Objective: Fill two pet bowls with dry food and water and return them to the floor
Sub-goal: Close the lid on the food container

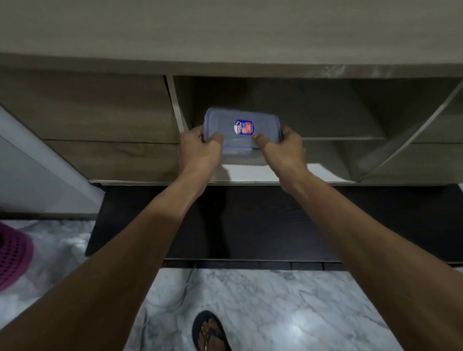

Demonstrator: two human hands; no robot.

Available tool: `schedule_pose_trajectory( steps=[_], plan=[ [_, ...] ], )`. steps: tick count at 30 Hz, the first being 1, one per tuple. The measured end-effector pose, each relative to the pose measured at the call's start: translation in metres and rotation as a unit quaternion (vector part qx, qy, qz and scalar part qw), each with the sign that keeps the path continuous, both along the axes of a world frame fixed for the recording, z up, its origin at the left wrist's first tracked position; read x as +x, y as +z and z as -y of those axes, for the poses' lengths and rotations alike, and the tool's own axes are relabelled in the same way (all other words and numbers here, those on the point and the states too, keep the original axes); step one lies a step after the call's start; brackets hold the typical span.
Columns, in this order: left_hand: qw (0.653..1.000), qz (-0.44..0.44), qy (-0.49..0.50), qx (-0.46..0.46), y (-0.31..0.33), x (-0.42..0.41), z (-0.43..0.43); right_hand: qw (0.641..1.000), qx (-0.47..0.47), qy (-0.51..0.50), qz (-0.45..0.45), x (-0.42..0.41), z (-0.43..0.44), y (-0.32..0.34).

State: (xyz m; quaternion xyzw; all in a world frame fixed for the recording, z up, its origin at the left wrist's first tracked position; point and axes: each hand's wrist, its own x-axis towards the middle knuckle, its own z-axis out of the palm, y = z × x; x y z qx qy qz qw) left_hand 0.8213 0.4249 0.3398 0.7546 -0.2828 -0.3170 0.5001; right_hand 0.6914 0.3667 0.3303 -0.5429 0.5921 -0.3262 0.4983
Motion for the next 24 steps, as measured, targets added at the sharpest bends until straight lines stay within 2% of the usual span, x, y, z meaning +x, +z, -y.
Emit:
schedule_pose_trajectory(
  steps=[8,11,15,20,24],
  plan=[
    [0.998,0.054,-0.003,-0.026,-0.032,0.027,0.049,0.997,-0.046,-0.006,-0.06,0.035,0.064,-0.017],
    [0.997,0.078,0.018,-0.019,-0.032,0.031,0.062,0.998,-0.054,-0.007,-0.041,0.049,0.082,-0.019],
    [0.998,0.057,0.03,-0.021,-0.032,0.034,0.071,0.998,-0.057,-0.008,-0.027,0.061,0.097,-0.029],
    [0.998,0.046,0.029,-0.011,-0.033,0.036,0.075,0.995,-0.074,0.008,-0.071,0.068,0.107,-0.036],
    [0.999,0.038,0.026,-0.01,-0.035,0.037,0.076,0.995,-0.072,0.013,-0.073,0.068,0.11,-0.043]
  ],
)
